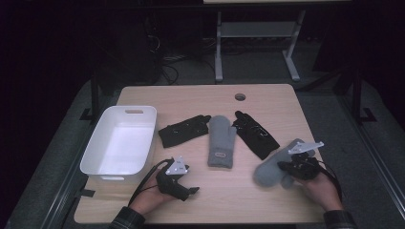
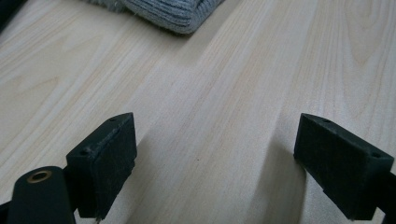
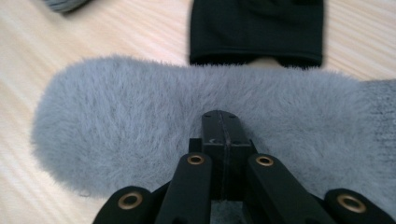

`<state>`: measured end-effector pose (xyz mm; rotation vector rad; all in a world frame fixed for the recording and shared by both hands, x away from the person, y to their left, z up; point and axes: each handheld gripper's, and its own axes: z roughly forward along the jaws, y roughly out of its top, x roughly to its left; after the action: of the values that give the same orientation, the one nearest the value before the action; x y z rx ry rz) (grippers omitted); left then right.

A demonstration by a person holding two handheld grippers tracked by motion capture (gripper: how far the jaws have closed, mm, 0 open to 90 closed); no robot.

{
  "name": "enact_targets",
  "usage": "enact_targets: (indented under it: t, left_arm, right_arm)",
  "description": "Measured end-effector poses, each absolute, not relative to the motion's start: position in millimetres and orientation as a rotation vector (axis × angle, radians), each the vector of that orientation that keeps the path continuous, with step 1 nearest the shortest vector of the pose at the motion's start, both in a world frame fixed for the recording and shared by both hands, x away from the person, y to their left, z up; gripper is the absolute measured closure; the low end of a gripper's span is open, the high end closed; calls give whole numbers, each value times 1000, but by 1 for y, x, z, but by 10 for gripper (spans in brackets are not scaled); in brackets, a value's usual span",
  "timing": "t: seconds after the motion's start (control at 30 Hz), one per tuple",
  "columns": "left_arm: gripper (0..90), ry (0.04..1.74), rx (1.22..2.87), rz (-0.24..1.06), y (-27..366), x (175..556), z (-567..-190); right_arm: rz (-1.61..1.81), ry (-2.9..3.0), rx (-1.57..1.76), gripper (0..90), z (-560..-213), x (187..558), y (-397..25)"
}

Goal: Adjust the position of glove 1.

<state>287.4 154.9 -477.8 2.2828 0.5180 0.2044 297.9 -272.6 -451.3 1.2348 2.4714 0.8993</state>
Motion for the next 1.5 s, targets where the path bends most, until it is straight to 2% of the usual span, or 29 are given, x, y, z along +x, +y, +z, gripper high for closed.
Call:
enact_targets:
  t: [0.73, 0.97, 1.0, 1.03, 1.1, 1.13, 1.17, 1.2, 1.23, 1.4, 1.47, 1.5]
  left_arm:
    - [121, 527, 2280, 210, 154, 287, -478]
    - [152, 541, 2309, 214, 150, 285, -474]
    - [188, 541, 2312, 212, 150, 284, -473]
    - [274, 547, 2311, 206, 149, 284, -471]
    - [386, 538, 2312, 180, 146, 282, -468]
    - [386, 531, 2312, 178, 143, 280, -466]
    - [511, 527, 2319, 180, 140, 279, -465]
    - [511, 520, 2323, 164, 136, 277, -463]
    - [581, 493, 2324, 162, 132, 275, -461]
    - [818, 424, 2305, 116, 109, 266, -450]
    - [888, 409, 2270, 84, 101, 263, -447]
    - [888, 393, 2266, 74, 97, 262, -446]
  right_arm:
    - [916, 2627, 1060, 900, -448, 278, -203]
    - [980, 2625, 1044, 900, -442, 277, -203]
    - [985, 2616, 1045, 900, -440, 277, -206]
    - [983, 2590, 1055, 900, -437, 280, -212]
    - [980, 2572, 1061, 900, -436, 282, -216]
    - [979, 2556, 1069, 900, -434, 285, -221]
    - [984, 2510, 1099, 900, -430, 289, -231]
    - [984, 2510, 1099, 900, -430, 289, -231]
    - [991, 2487, 1111, 900, -429, 292, -237]
    - [968, 2404, 1173, 900, -427, 300, -263]
    - [955, 2361, 1215, 900, -427, 305, -277]
    - [955, 2361, 1215, 900, -427, 305, -277]
